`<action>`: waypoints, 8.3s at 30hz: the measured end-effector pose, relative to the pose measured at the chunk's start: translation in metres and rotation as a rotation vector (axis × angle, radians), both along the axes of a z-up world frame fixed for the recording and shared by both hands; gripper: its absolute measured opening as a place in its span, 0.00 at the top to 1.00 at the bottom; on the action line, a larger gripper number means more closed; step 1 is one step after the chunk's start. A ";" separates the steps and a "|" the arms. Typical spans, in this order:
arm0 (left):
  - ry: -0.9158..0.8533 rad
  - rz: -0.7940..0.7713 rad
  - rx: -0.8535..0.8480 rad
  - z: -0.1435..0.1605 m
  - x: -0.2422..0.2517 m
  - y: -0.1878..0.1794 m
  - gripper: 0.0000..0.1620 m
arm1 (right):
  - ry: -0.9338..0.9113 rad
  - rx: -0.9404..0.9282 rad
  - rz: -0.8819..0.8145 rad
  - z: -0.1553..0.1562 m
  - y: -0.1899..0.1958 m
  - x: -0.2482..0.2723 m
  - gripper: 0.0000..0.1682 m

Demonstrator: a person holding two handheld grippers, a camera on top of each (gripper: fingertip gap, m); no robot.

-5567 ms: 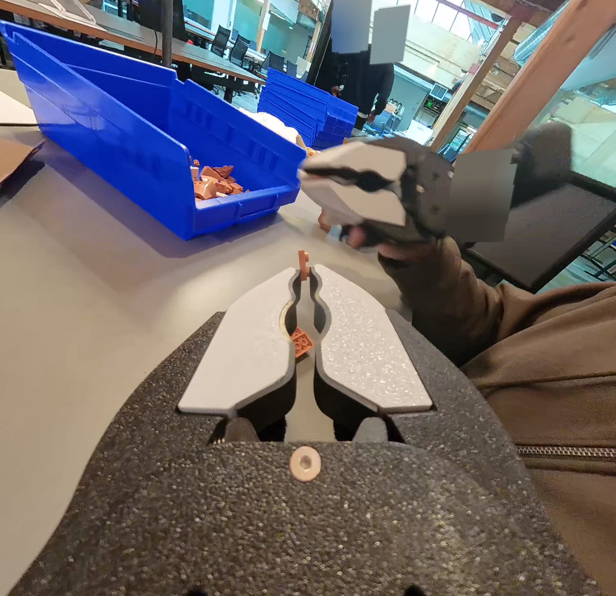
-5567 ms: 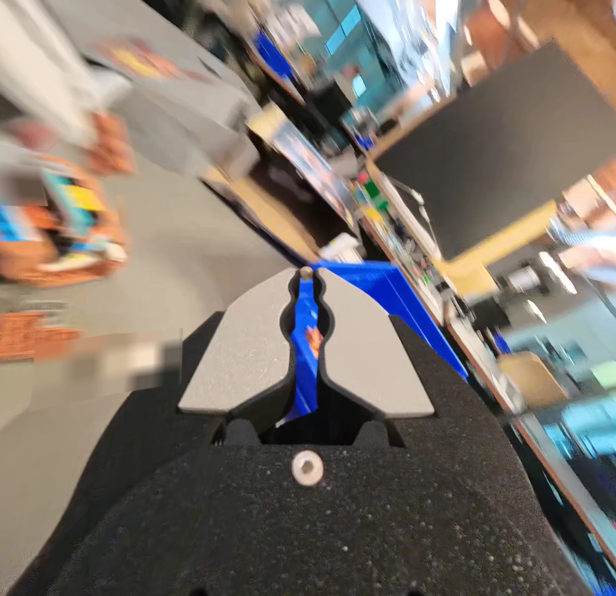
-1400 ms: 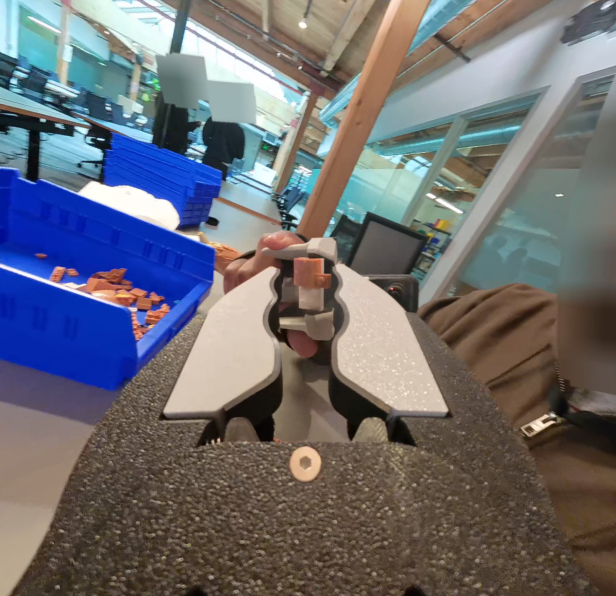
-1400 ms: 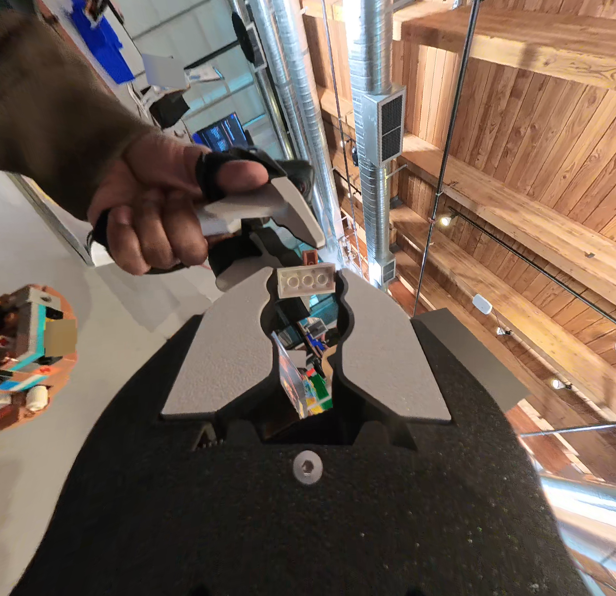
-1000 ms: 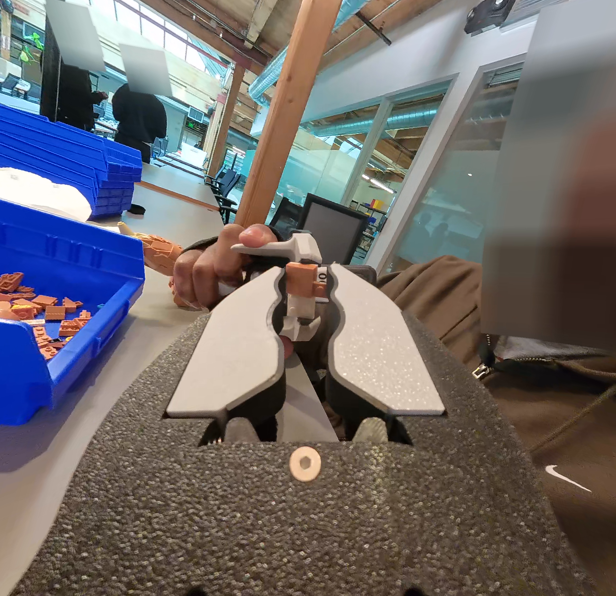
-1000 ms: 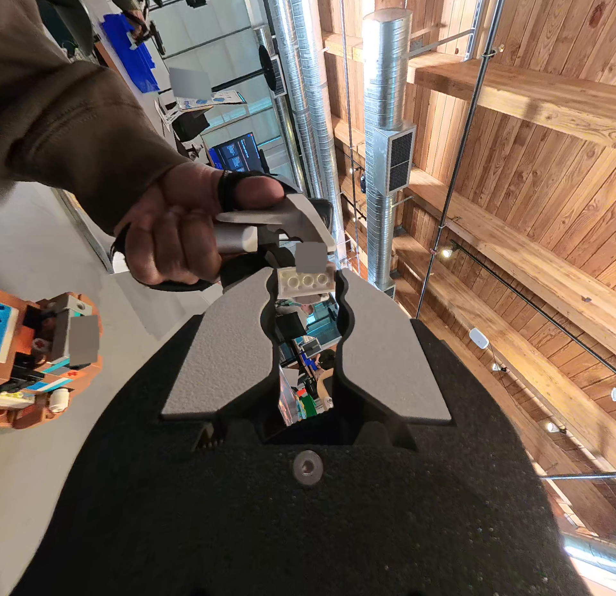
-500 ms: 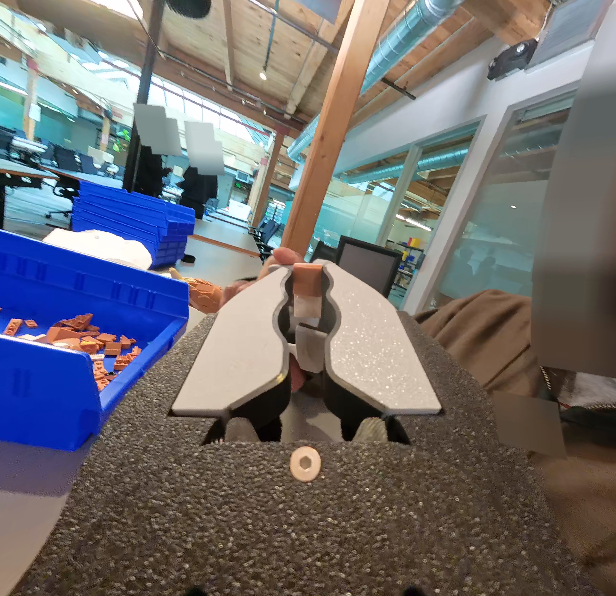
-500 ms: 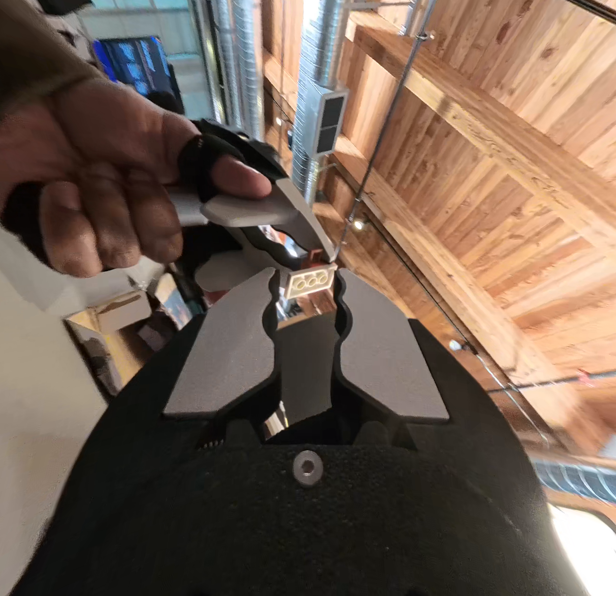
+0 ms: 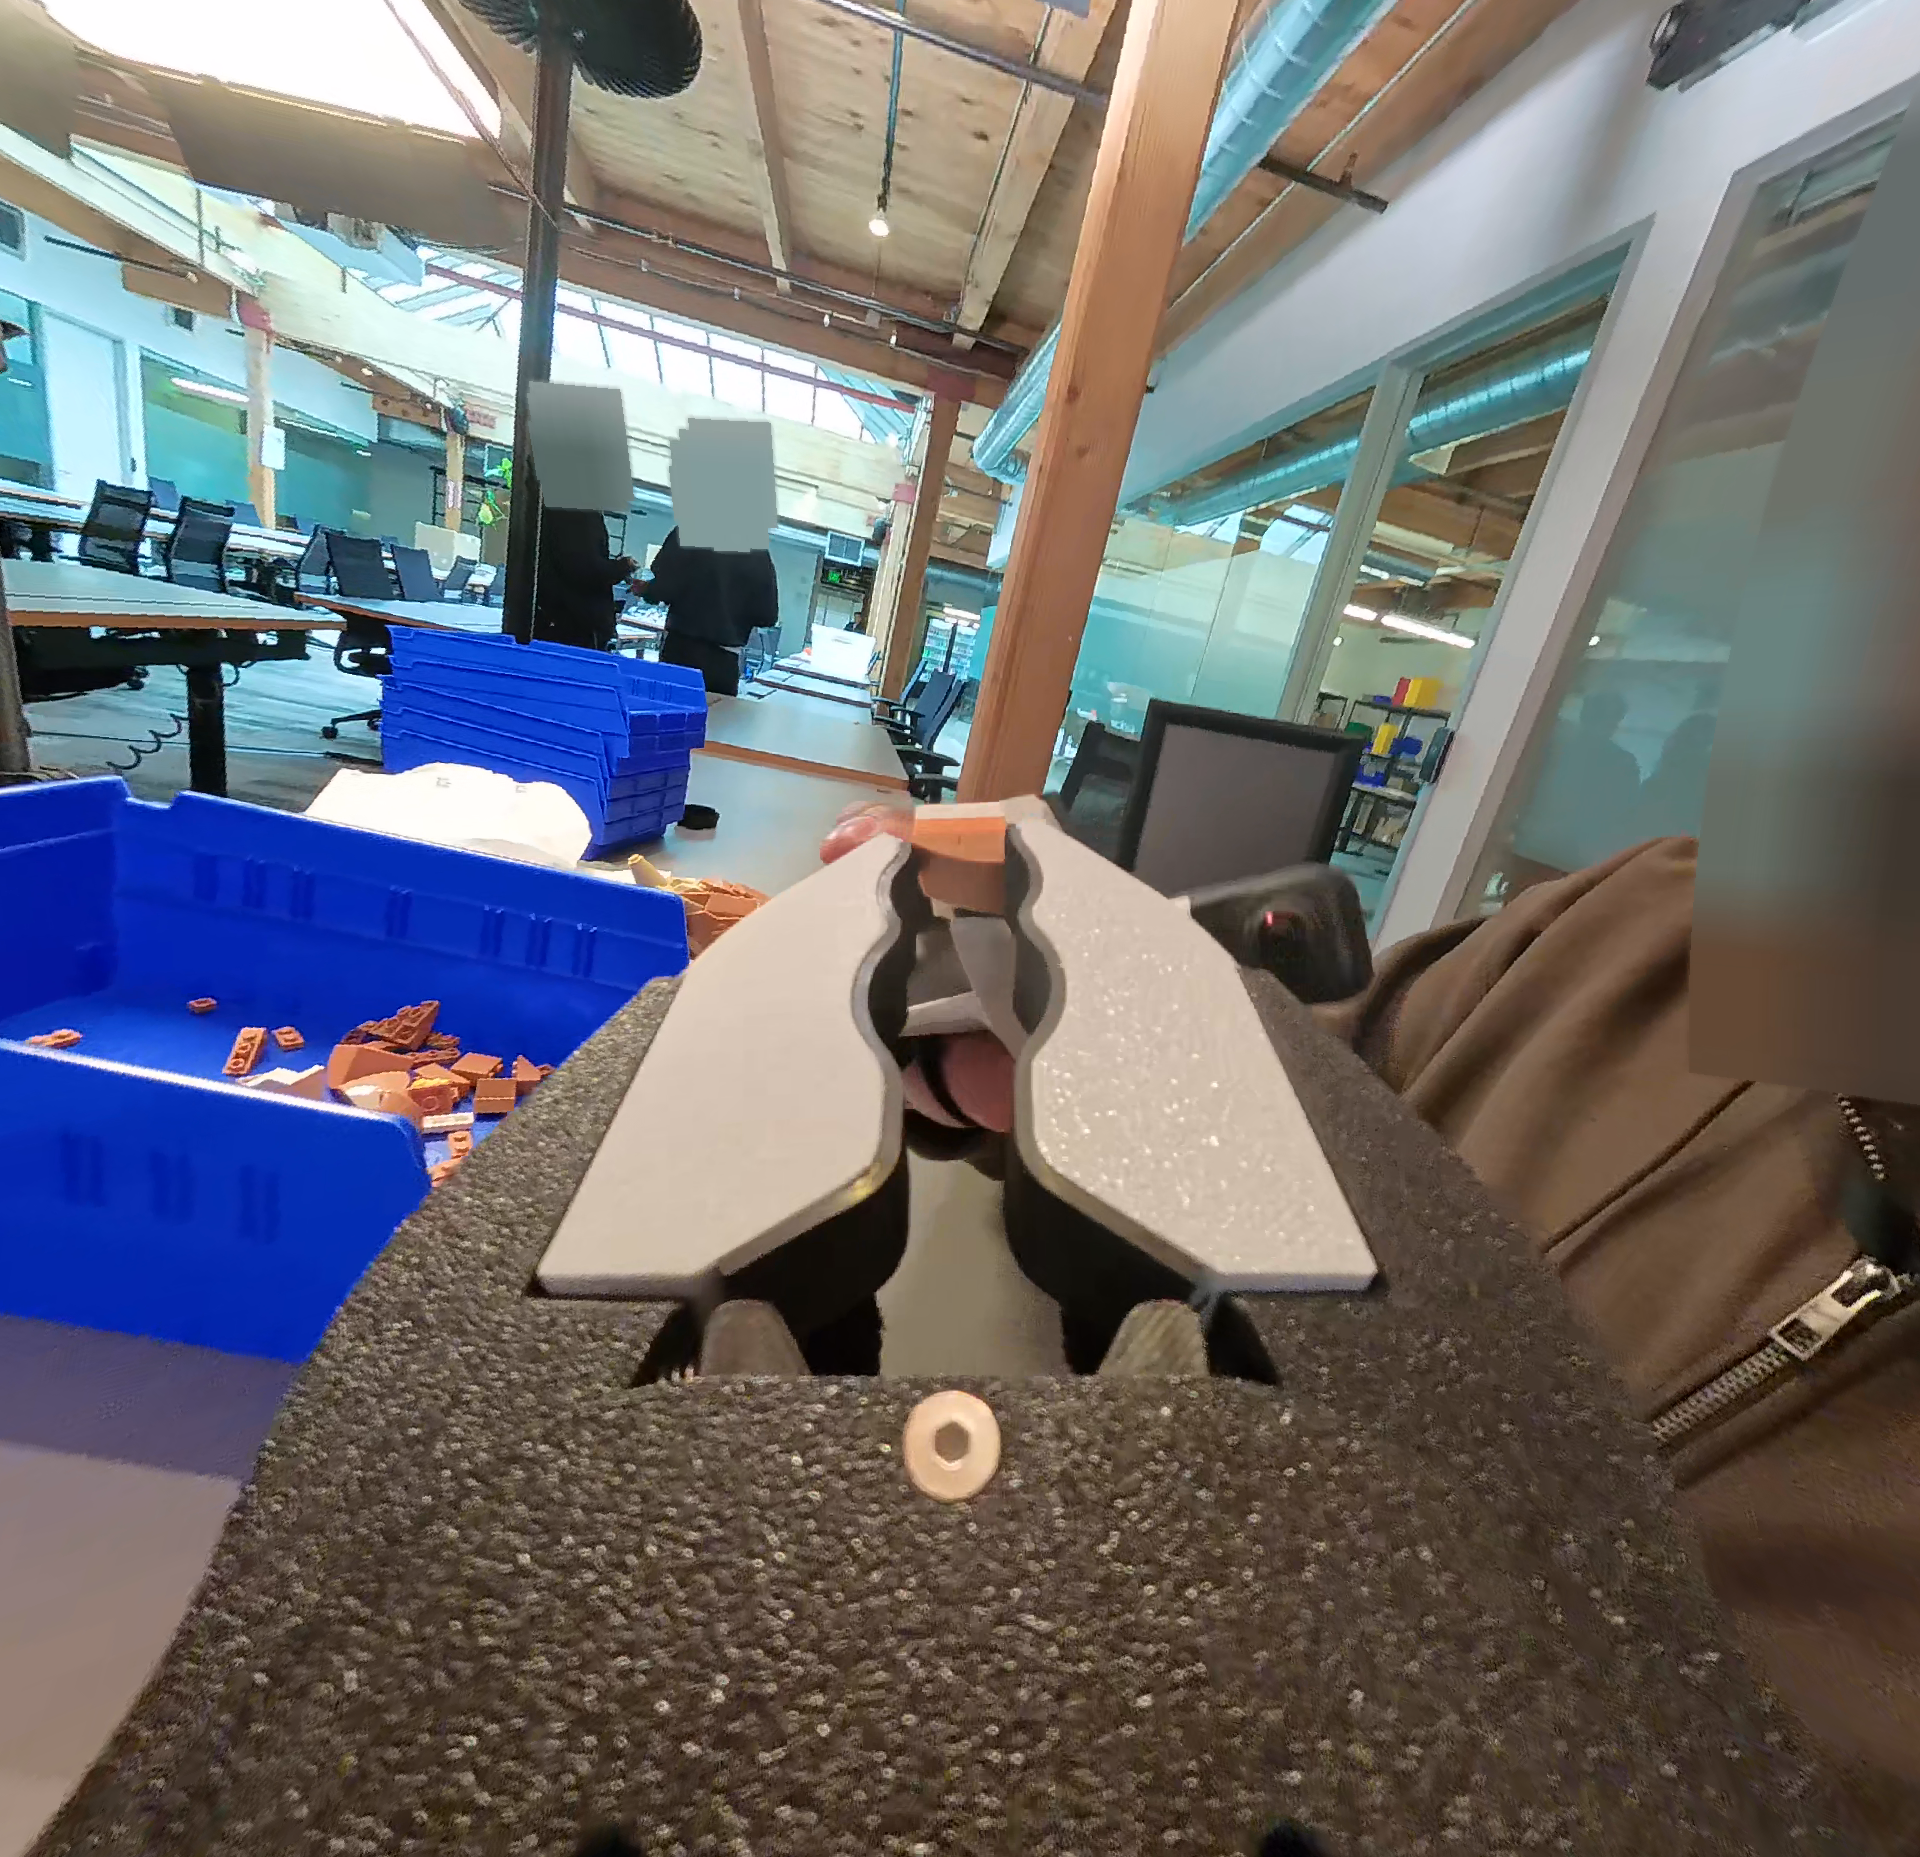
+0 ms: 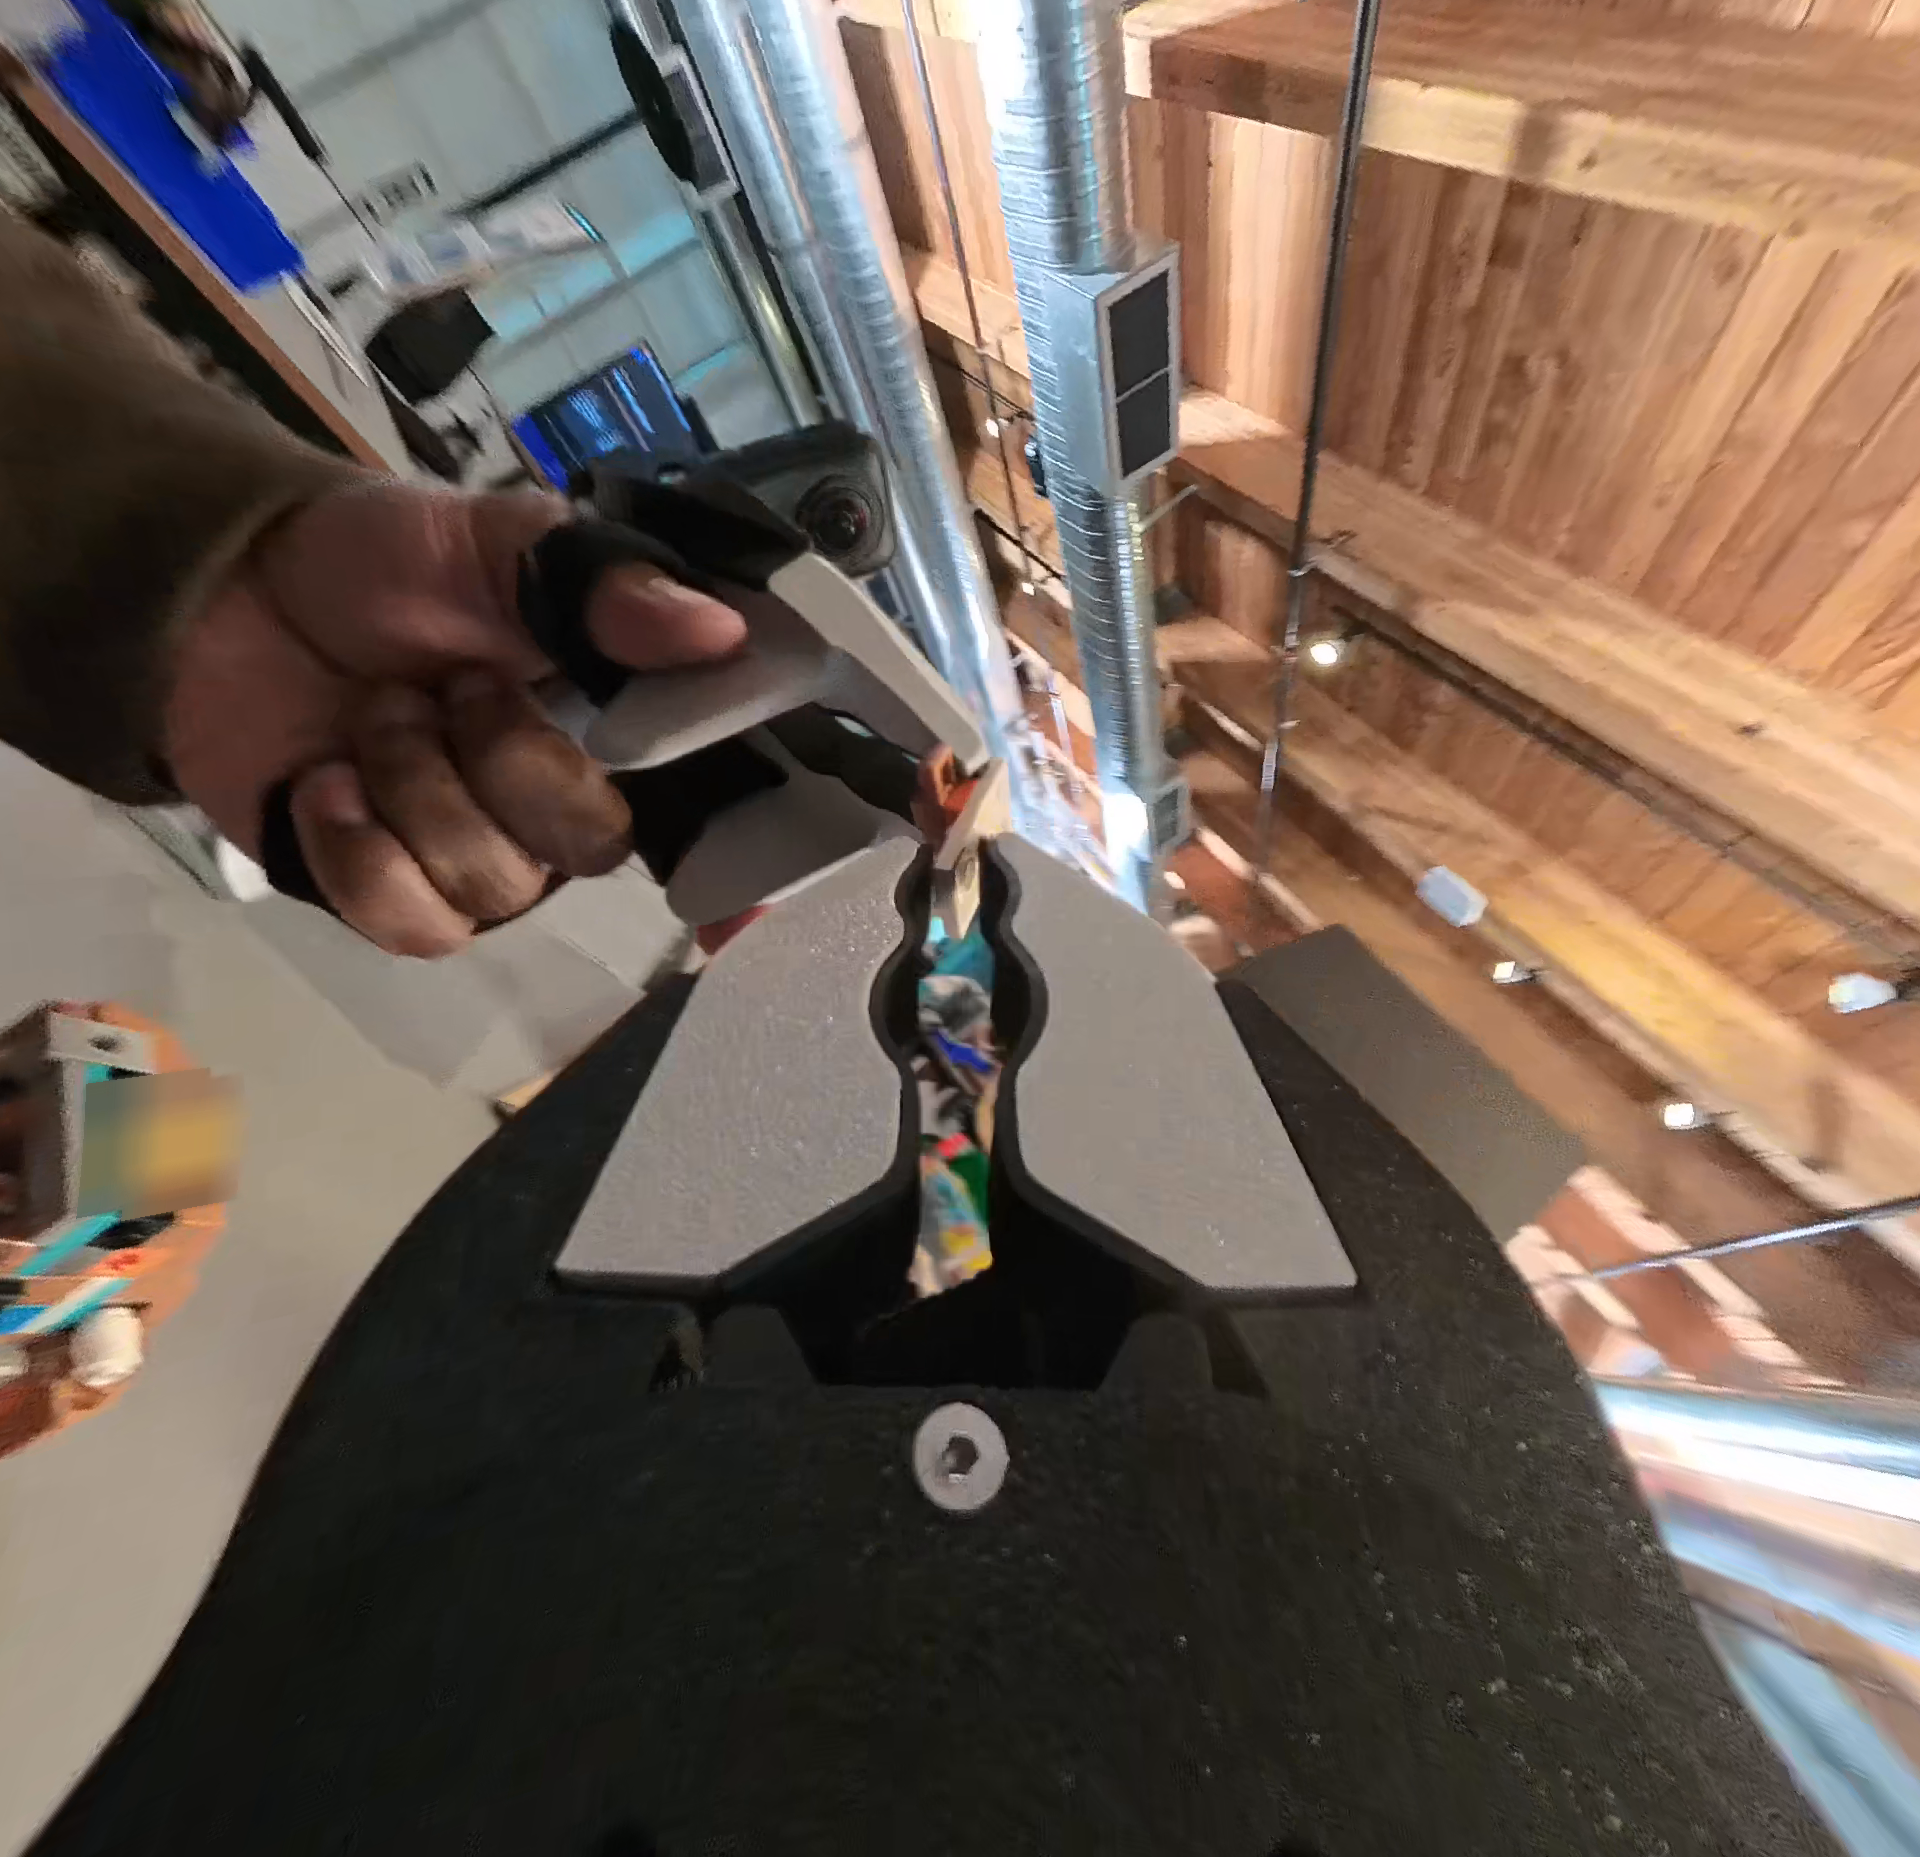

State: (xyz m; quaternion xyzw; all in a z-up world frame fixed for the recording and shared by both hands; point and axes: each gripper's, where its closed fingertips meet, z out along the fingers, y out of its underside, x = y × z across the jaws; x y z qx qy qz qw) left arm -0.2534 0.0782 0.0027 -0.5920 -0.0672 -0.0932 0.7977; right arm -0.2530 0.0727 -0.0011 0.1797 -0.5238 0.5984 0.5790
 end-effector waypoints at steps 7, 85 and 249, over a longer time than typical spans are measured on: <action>0.090 0.046 -0.070 -0.003 0.001 0.000 0.90 | -0.249 -0.028 0.204 0.000 0.003 0.000 0.96; 0.401 -0.095 0.333 0.045 0.062 -0.035 0.91 | -0.859 1.101 0.008 -0.208 0.032 -0.008 0.98; 0.546 0.448 -0.340 -0.029 -0.017 0.009 0.99 | -0.744 0.052 -0.329 -0.040 0.073 -0.106 0.97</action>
